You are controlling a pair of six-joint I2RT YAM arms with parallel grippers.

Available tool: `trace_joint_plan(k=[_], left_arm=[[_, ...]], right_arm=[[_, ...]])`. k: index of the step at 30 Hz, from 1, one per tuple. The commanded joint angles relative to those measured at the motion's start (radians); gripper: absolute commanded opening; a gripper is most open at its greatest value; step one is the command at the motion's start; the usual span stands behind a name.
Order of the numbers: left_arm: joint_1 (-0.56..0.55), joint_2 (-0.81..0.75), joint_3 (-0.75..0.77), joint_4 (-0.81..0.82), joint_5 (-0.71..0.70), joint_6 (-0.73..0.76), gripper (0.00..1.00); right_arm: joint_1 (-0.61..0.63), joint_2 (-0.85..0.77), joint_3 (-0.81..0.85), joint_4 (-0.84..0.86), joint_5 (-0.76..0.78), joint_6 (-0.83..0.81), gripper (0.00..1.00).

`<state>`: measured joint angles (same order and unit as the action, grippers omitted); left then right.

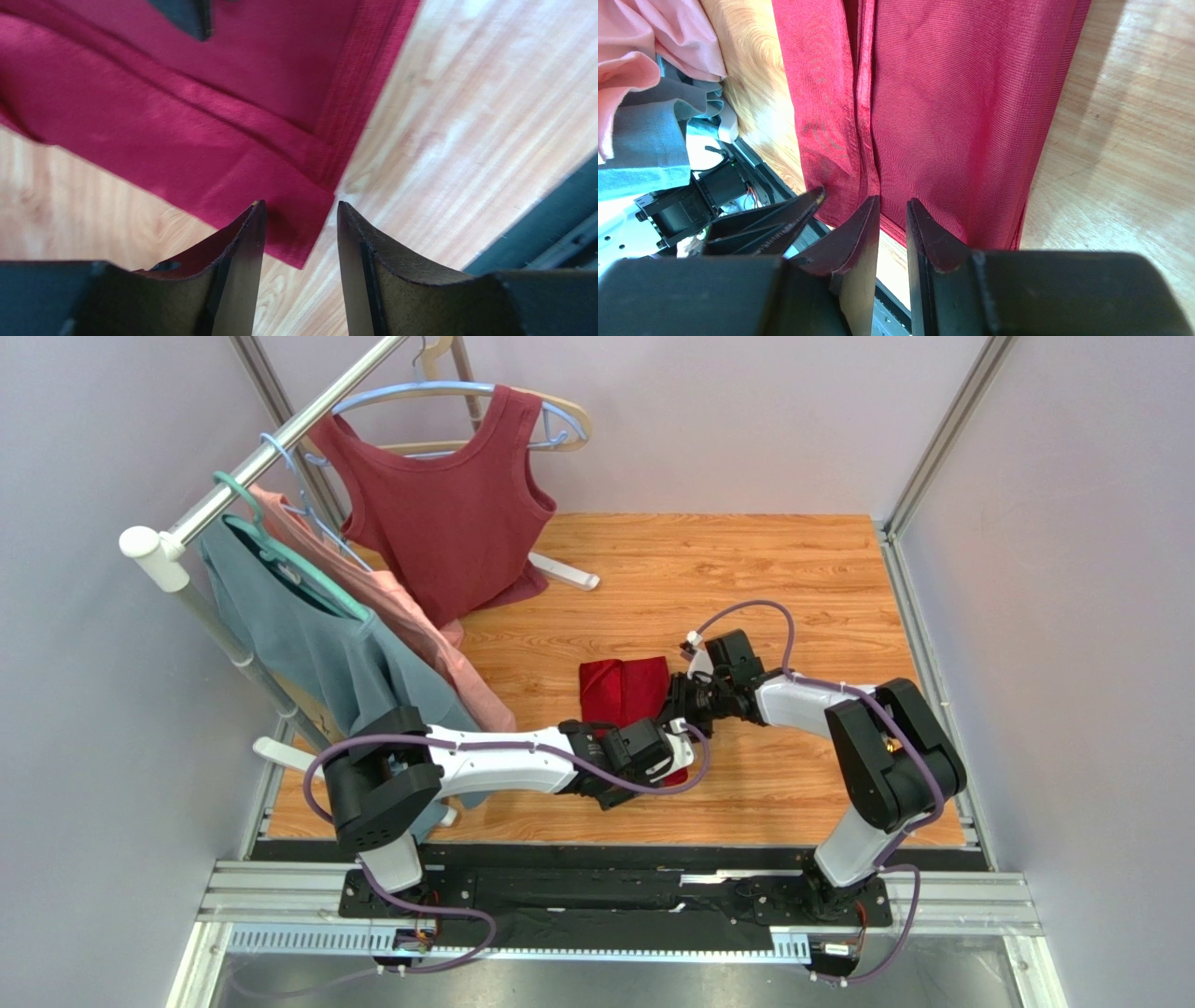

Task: Fold the napkin into a case and place the utensils inside
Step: Smooth out the 2/3-rectangle-folded napkin at the center of the board.

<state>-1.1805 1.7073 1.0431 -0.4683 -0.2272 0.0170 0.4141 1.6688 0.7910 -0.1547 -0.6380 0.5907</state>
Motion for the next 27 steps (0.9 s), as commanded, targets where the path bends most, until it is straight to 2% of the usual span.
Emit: trace_joint_plan(k=[1,9,16,19,22,27], left_arm=[[-0.01,-0.002,0.028,0.003,-0.109,0.014,0.49],[-0.025,0.018,0.026,0.025,-0.159,0.026,0.48],[-0.028,0.029,0.038,0.043,-0.187,0.026,0.15],[-0.028,0.028,0.046,0.054,-0.19,0.012,0.05],[-0.028,0.017,0.046,0.068,-0.199,-0.011,0.0],[-0.028,-0.006,0.035,0.109,-0.182,-0.057,0.0]], right_arm=[[-0.003,0.012,0.011,0.04,-0.022,0.003,0.24],[-0.001,0.014,0.008,0.047,-0.032,0.003,0.24],[-0.001,0.02,0.008,0.052,-0.029,0.008,0.24],[-0.001,0.031,0.007,0.052,-0.031,0.012,0.24],[-0.001,0.032,0.002,0.052,-0.026,0.015,0.24],[-0.003,0.042,-0.004,0.057,-0.028,0.014,0.24]])
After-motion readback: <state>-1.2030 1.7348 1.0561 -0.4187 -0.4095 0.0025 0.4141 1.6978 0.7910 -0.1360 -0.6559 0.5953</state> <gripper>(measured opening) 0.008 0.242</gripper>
